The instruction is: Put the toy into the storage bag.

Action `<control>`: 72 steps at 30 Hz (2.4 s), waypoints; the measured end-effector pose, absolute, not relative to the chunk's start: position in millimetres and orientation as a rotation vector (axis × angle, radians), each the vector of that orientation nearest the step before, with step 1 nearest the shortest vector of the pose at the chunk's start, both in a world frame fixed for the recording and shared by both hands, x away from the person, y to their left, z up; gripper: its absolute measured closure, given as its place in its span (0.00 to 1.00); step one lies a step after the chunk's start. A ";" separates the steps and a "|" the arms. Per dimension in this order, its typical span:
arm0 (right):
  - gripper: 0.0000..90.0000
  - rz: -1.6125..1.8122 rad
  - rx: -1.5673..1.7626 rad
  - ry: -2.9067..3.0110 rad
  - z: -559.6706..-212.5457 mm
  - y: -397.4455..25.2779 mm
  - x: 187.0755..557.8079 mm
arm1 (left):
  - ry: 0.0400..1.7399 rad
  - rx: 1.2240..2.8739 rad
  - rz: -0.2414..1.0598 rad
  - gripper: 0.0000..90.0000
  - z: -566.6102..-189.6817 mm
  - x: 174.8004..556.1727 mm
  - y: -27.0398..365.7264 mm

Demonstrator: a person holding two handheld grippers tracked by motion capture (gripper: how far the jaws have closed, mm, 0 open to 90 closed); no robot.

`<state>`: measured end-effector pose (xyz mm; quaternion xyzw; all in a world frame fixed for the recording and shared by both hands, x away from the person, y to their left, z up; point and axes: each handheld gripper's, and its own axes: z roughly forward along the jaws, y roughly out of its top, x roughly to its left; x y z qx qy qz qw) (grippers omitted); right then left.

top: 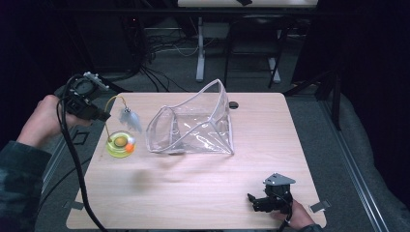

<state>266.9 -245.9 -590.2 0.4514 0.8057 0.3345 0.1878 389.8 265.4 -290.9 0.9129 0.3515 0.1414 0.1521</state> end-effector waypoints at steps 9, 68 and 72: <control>0.00 0.941 1.269 2.270 -590.2 -246.1 267.1 | 1.001 2.625 0.436 0.98 -277.6 397.0 258.1; 0.00 0.942 1.268 2.275 -590.1 -246.3 267.6 | 0.913 2.634 0.500 0.98 -223.7 420.6 215.3; 0.00 0.942 1.268 2.273 -590.1 -246.2 267.6 | 0.902 2.633 0.498 0.98 -221.9 423.1 210.5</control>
